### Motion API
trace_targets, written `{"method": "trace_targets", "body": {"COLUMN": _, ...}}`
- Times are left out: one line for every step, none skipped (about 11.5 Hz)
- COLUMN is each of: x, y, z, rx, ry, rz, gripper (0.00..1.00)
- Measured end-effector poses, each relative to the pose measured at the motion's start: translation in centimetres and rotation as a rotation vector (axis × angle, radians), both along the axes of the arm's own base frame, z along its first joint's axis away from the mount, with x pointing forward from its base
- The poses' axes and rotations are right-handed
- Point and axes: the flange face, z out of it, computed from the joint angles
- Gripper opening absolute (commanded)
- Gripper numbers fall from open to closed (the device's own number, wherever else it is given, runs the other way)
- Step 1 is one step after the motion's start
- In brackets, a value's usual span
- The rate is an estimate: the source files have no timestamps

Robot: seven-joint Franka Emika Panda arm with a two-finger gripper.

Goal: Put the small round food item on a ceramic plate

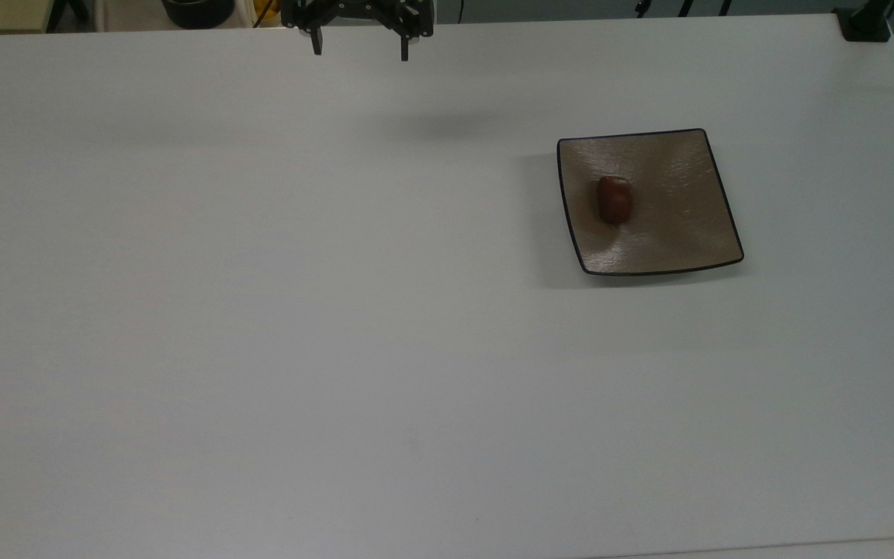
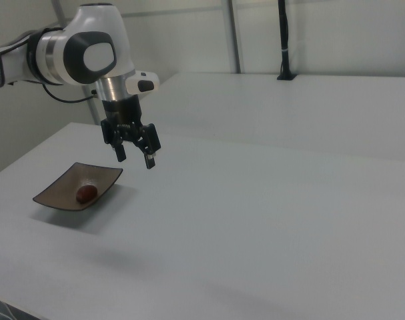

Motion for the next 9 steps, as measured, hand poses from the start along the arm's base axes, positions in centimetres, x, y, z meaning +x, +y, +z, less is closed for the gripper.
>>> {"method": "trace_targets", "body": {"x": 0.04, "y": -0.32, "z": -0.14, "rx": 0.028, "ry": 0.003, "rz": -0.005, "gripper": 1.0}}
{"method": "trace_targets", "body": {"x": 0.06, "y": -0.72, "z": -0.32, "rx": 0.043, "ry": 0.006, "rz": 0.001, "gripper": 1.0}}
{"method": "trace_targets", "body": {"x": 0.06, "y": -0.97, "z": -0.42, "rx": 0.048, "ry": 0.008, "rz": 0.003, "gripper": 1.0}}
{"method": "trace_targets", "body": {"x": 0.06, "y": -1.18, "z": -0.49, "rx": 0.049, "ry": 0.009, "rz": 0.0, "gripper": 1.0}}
{"method": "trace_targets", "body": {"x": 0.06, "y": -1.22, "z": -0.52, "rx": 0.05, "ry": 0.01, "rz": 0.0, "gripper": 1.0}}
{"method": "trace_targets", "body": {"x": 0.06, "y": -1.2, "z": -0.54, "rx": 0.05, "ry": 0.009, "rz": 0.0, "gripper": 1.0}}
{"method": "trace_targets", "body": {"x": 0.08, "y": -1.18, "z": -0.53, "rx": 0.05, "ry": 0.008, "rz": 0.0, "gripper": 1.0}}
{"method": "trace_targets", "body": {"x": 0.09, "y": -1.16, "z": -0.52, "rx": 0.051, "ry": 0.006, "rz": 0.0, "gripper": 1.0}}
{"method": "trace_targets", "body": {"x": 0.27, "y": -1.15, "z": -0.46, "rx": 0.052, "ry": -0.009, "rz": 0.003, "gripper": 1.0}}
